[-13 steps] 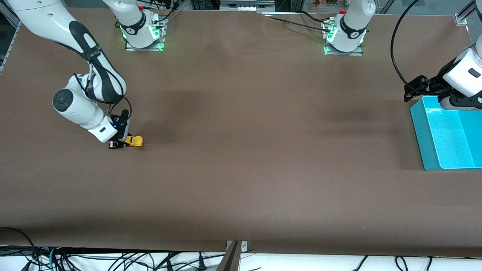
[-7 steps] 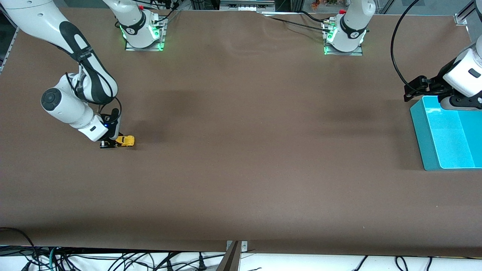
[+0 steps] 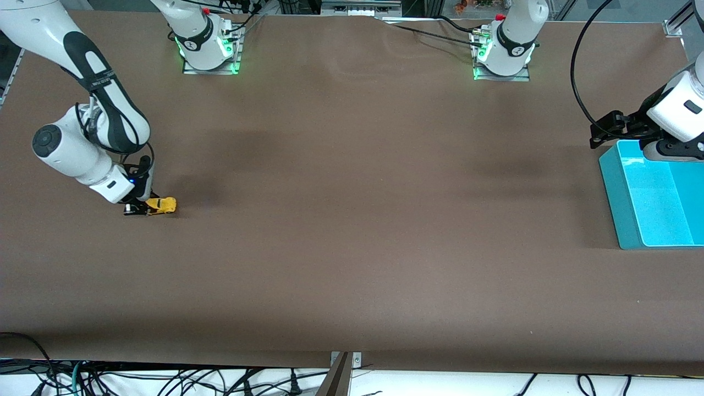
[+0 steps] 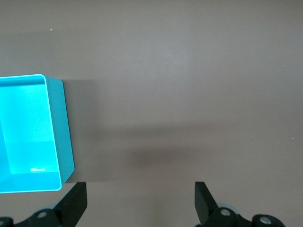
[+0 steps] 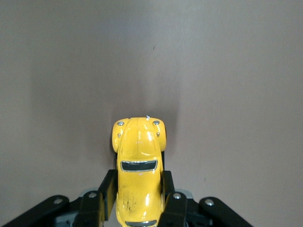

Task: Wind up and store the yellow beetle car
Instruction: 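Drag the held car backward along the table with the right gripper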

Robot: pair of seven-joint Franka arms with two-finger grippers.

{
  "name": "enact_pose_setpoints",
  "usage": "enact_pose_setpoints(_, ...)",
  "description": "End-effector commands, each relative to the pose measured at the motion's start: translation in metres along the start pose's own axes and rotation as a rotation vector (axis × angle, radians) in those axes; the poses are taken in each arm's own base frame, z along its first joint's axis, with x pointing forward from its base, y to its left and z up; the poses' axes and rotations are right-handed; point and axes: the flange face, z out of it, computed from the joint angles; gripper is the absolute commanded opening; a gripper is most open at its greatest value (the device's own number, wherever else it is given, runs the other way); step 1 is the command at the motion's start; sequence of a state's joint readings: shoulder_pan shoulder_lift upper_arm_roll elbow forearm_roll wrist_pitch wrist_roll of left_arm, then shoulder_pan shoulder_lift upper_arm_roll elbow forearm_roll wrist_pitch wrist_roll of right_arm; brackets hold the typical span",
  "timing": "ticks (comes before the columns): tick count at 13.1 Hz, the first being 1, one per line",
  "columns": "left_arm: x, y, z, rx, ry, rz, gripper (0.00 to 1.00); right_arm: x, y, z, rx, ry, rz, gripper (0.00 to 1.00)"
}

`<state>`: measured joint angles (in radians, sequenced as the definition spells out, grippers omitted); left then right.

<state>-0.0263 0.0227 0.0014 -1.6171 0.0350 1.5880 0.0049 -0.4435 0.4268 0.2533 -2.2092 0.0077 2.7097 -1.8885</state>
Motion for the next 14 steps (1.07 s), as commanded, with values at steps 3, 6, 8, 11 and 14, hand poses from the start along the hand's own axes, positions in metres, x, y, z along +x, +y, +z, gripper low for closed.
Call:
enact_pose_setpoints(3, 0.004, 0.001, -0.006, -0.012, -0.007, -0.009, 1.00, -0.053, -0.041, 0.034, 0.057, 0.034, -0.016, 0.17)
enact_pose_setpoints(6, 0.004, 0.001, -0.006, -0.012, -0.007, -0.010, 1.00, -0.072, -0.046, 0.033, 0.051, 0.032, -0.005, 0.17)
enact_pose_setpoints(8, 0.004, 0.000, -0.006, -0.012, -0.005, -0.010, 1.00, -0.075, -0.043, 0.030, 0.046, 0.030, 0.001, 0.18)
enact_pose_setpoints(11, 0.004, 0.001, -0.006, -0.012, -0.005, -0.011, 1.00, -0.068, -0.031, 0.024, 0.029, 0.035, 0.002, 0.35)
enact_pose_setpoints(14, 0.004, 0.001, -0.006, -0.012, -0.005, -0.011, 1.00, -0.054, -0.023, 0.021, 0.021, 0.046, 0.030, 1.00)
